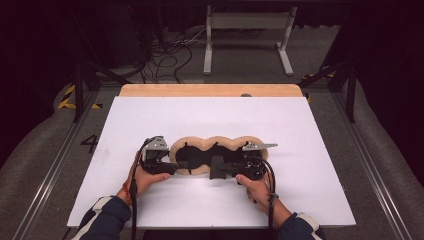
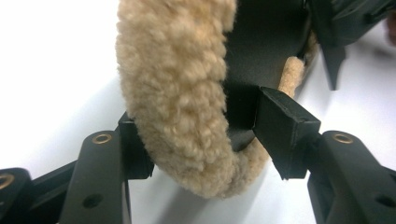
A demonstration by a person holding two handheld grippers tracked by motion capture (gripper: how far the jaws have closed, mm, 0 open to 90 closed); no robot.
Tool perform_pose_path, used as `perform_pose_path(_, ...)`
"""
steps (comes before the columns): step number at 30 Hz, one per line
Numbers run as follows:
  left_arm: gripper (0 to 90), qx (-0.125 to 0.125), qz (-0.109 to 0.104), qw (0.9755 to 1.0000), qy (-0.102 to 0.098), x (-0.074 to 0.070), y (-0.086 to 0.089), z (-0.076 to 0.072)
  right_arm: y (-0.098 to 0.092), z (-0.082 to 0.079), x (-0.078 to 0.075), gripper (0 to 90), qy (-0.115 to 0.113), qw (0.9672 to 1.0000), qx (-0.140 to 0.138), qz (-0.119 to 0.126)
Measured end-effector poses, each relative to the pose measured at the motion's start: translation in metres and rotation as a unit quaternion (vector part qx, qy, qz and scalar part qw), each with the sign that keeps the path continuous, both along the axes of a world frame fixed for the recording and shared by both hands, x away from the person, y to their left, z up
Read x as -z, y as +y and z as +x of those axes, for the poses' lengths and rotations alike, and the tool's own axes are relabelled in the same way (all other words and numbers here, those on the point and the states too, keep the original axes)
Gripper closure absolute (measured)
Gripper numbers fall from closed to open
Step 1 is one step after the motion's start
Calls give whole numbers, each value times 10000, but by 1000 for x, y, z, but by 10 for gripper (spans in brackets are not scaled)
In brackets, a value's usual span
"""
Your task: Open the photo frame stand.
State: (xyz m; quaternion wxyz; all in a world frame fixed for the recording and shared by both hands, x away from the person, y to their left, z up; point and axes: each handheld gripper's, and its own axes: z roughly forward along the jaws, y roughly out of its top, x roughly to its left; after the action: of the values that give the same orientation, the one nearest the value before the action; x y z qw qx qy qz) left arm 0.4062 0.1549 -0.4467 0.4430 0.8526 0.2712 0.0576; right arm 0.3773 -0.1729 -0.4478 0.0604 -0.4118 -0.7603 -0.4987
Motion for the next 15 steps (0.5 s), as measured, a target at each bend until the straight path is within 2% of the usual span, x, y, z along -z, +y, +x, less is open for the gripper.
perform_pose_path(2, 444, -61, 91, 9998, -168, -2, 0, -2, 0, 0, -1, 745, -17, 10000, 10, -1)
perform_pose_path(3, 453, -61, 91, 9998, -168, -2, 0, -2, 1, 0, -2, 744, -59, 10000, 22, -35)
perform_pose_path(4, 471, -149, 176, 9990, -378, -5, -1, -4, 2, -1, -3, 743, -174, 9998, 39, -133)
perform_pose_path(5, 487, -181, 229, 9983, -507, -6, -2, -5, 2, -1, -3, 754, -253, 9994, 69, -206)
perform_pose_path(6, 495, -180, 277, 9979, -550, -6, -2, -6, 3, -1, -4, 769, -338, 9988, 143, -313)
perform_pose_path(9, 504, -162, 152, 9983, -543, -3, -1, -6, -1, 2, -2, 775, -276, 9991, 175, -252)
perform_pose_path(13, 484, -193, 35, 9985, -504, -1, -1, -6, -2, 1, -1, 774, -302, 9990, 179, -285)
perform_pose_path(15, 449, -174, 66, 9994, -293, 5, -1, -2, -2, 1, 0, 774, -297, 9990, 168, -282)
